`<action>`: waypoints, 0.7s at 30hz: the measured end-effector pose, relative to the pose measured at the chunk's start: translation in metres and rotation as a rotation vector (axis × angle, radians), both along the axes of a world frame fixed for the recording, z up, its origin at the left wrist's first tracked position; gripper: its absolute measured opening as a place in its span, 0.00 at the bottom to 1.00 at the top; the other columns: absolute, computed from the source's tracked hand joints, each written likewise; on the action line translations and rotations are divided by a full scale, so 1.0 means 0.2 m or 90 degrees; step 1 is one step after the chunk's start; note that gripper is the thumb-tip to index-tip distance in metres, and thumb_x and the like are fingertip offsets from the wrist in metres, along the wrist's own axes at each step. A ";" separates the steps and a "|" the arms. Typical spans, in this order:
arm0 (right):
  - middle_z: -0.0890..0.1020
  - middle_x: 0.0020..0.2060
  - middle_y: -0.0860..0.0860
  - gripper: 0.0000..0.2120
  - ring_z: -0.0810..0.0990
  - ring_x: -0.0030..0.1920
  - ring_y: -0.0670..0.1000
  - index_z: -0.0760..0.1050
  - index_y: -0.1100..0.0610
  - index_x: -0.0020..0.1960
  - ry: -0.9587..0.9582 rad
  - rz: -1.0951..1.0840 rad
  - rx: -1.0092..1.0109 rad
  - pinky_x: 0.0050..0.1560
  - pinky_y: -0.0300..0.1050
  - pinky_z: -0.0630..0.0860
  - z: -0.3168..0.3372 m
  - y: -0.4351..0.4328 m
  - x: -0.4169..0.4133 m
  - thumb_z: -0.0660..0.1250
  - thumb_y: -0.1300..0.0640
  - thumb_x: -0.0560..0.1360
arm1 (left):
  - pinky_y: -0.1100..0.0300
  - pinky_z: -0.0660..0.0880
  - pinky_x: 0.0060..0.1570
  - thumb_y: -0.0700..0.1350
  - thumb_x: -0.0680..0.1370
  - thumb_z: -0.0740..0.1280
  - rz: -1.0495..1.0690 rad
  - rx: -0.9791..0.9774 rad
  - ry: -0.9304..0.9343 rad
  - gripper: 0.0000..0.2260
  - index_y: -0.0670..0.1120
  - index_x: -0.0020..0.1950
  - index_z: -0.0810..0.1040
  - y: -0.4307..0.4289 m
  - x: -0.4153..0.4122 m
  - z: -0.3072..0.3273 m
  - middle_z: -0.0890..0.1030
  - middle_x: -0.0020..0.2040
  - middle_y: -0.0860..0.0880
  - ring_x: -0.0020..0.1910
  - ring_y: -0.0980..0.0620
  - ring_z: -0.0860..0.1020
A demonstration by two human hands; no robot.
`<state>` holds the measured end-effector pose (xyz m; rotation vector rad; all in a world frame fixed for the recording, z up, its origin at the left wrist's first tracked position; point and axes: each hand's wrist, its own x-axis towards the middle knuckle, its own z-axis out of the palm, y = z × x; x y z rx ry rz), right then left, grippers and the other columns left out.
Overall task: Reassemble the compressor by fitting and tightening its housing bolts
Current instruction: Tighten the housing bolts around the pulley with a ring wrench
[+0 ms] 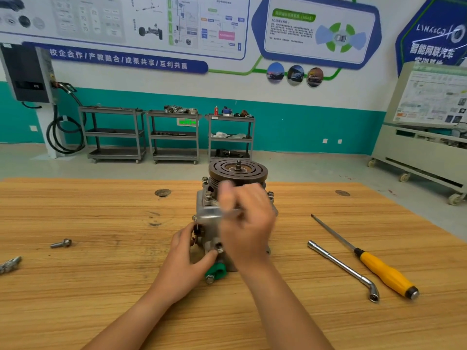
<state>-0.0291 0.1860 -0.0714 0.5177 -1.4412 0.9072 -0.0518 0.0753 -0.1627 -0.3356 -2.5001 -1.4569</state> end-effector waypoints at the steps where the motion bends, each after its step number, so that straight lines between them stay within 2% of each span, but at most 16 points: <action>1: 0.69 0.22 0.42 0.18 0.67 0.24 0.45 0.67 0.55 0.27 -0.004 0.103 -0.129 0.26 0.39 0.68 0.05 0.04 0.02 0.59 0.59 0.76 | 0.52 0.67 0.66 0.50 0.73 0.70 0.004 -0.003 -0.009 0.32 0.52 0.73 0.59 0.00 0.00 0.00 0.64 0.68 0.53 0.66 0.54 0.66; 2: 0.67 0.21 0.41 0.18 0.65 0.23 0.43 0.65 0.53 0.26 -0.024 0.223 -0.283 0.26 0.35 0.67 0.11 0.08 0.05 0.58 0.58 0.76 | 0.54 0.67 0.66 0.51 0.73 0.70 0.008 -0.009 -0.012 0.34 0.53 0.74 0.57 0.00 -0.01 -0.01 0.62 0.68 0.53 0.66 0.55 0.66; 4: 0.64 0.18 0.43 0.22 0.62 0.21 0.44 0.65 0.50 0.23 -0.037 0.442 -0.532 0.26 0.36 0.65 0.22 0.21 0.08 0.56 0.55 0.77 | 0.57 0.66 0.65 0.52 0.74 0.69 0.008 -0.016 -0.010 0.34 0.53 0.75 0.55 0.00 -0.01 -0.02 0.61 0.67 0.55 0.63 0.58 0.65; 6: 0.59 0.18 0.45 0.27 0.56 0.20 0.46 0.62 0.51 0.21 -0.032 0.595 -0.647 0.24 0.36 0.60 0.31 0.36 0.06 0.52 0.54 0.80 | 0.59 0.66 0.64 0.52 0.74 0.69 0.007 -0.022 -0.006 0.34 0.54 0.75 0.54 0.00 -0.02 -0.02 0.61 0.68 0.55 0.63 0.59 0.64; 8: 0.57 0.18 0.46 0.27 0.52 0.20 0.46 0.61 0.53 0.21 -0.067 0.657 -0.704 0.22 0.36 0.55 0.36 0.46 0.03 0.51 0.53 0.80 | 0.59 0.66 0.64 0.52 0.74 0.69 0.008 -0.023 -0.006 0.34 0.54 0.75 0.54 0.00 -0.02 -0.02 0.61 0.69 0.54 0.63 0.59 0.64; 10: 0.56 0.18 0.46 0.27 0.52 0.19 0.46 0.60 0.53 0.22 -0.136 0.662 -0.739 0.21 0.35 0.53 0.35 0.51 -0.03 0.51 0.53 0.80 | 0.59 0.66 0.65 0.52 0.74 0.69 0.008 -0.024 -0.008 0.35 0.53 0.75 0.54 0.00 -0.02 -0.02 0.61 0.70 0.53 0.63 0.59 0.64; 13: 0.56 0.18 0.46 0.27 0.52 0.18 0.46 0.59 0.53 0.22 -0.242 0.682 -0.809 0.19 0.35 0.51 0.28 0.52 -0.12 0.51 0.54 0.80 | 0.58 0.66 0.65 0.53 0.74 0.69 0.009 -0.026 -0.012 0.35 0.53 0.75 0.53 0.00 -0.01 -0.01 0.60 0.70 0.54 0.64 0.58 0.64; 16: 0.56 0.17 0.46 0.26 0.53 0.16 0.46 0.58 0.53 0.23 -0.286 0.742 -0.881 0.18 0.34 0.51 0.23 0.51 -0.18 0.52 0.55 0.80 | 0.58 0.66 0.64 0.53 0.74 0.69 0.008 -0.022 -0.013 0.35 0.54 0.75 0.53 0.00 -0.01 -0.02 0.60 0.67 0.56 0.63 0.59 0.64; 18: 0.56 0.17 0.46 0.28 0.53 0.16 0.46 0.59 0.53 0.20 -0.287 0.769 -0.892 0.17 0.34 0.52 0.20 0.51 -0.21 0.51 0.55 0.80 | 0.58 0.67 0.64 0.53 0.74 0.69 0.008 -0.023 -0.013 0.35 0.54 0.75 0.53 0.00 -0.02 -0.02 0.60 0.64 0.59 0.63 0.59 0.64; 21: 0.56 0.16 0.46 0.29 0.54 0.15 0.45 0.60 0.53 0.19 -0.309 0.795 -0.841 0.17 0.34 0.52 0.21 0.51 -0.25 0.51 0.55 0.79 | 0.57 0.67 0.65 0.52 0.74 0.69 0.006 -0.015 -0.013 0.34 0.54 0.75 0.54 0.00 -0.02 -0.02 0.59 0.61 0.60 0.63 0.59 0.64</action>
